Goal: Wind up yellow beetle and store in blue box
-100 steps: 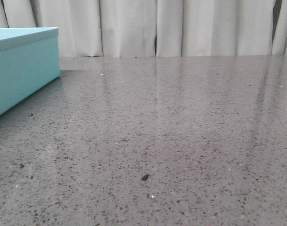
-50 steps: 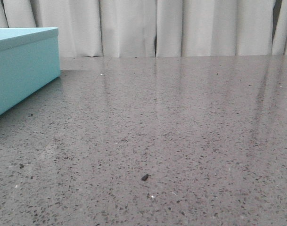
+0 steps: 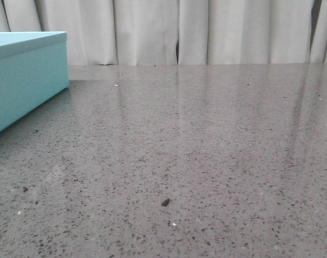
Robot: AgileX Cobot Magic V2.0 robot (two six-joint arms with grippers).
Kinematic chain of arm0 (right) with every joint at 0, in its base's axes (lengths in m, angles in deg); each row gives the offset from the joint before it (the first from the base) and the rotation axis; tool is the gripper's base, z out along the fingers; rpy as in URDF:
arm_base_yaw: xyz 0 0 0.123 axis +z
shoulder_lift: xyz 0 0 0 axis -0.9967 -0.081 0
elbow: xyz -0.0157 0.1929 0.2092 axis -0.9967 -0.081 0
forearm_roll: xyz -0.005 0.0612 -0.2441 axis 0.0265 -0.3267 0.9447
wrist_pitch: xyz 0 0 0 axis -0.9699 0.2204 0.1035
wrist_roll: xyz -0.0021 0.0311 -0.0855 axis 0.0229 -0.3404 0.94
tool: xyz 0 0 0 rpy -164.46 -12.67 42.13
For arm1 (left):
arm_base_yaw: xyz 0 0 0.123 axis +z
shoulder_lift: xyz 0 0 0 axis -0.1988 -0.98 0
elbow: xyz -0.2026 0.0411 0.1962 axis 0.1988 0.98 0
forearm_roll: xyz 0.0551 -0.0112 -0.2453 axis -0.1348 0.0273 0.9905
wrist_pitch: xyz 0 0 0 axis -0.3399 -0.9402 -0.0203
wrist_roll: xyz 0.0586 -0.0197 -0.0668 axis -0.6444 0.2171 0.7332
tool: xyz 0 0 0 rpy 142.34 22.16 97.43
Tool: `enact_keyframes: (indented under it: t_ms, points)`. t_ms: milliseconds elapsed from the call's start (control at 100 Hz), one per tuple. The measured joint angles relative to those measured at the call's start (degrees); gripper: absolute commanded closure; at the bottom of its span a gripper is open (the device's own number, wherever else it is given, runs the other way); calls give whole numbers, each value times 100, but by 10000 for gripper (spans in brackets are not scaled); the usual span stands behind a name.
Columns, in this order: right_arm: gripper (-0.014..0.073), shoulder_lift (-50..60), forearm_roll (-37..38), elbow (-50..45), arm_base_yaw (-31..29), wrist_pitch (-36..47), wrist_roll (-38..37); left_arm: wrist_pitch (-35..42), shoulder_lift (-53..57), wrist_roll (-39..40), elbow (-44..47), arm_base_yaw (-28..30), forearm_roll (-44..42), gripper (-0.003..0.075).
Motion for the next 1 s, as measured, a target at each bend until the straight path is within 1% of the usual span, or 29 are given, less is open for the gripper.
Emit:
enact_keyframes:
  t_ms: [170,270,380,560,1000]
  points:
    - [664,0,0,0,0,2,0,845,718,10,1226,0,105,739]
    - [664,0,0,0,0,2,0,1018,1170,24,1732,0,233,739]
    - [664,0,0,0,0,2,0,962,1564,36,1728,0,332,739]
    - [664,0,0,0,0,13,0,-72,1601,48,1728,70,399,739]
    - [664,0,0,0,0,13,0,-107,1601,48,1728,80,466,739]
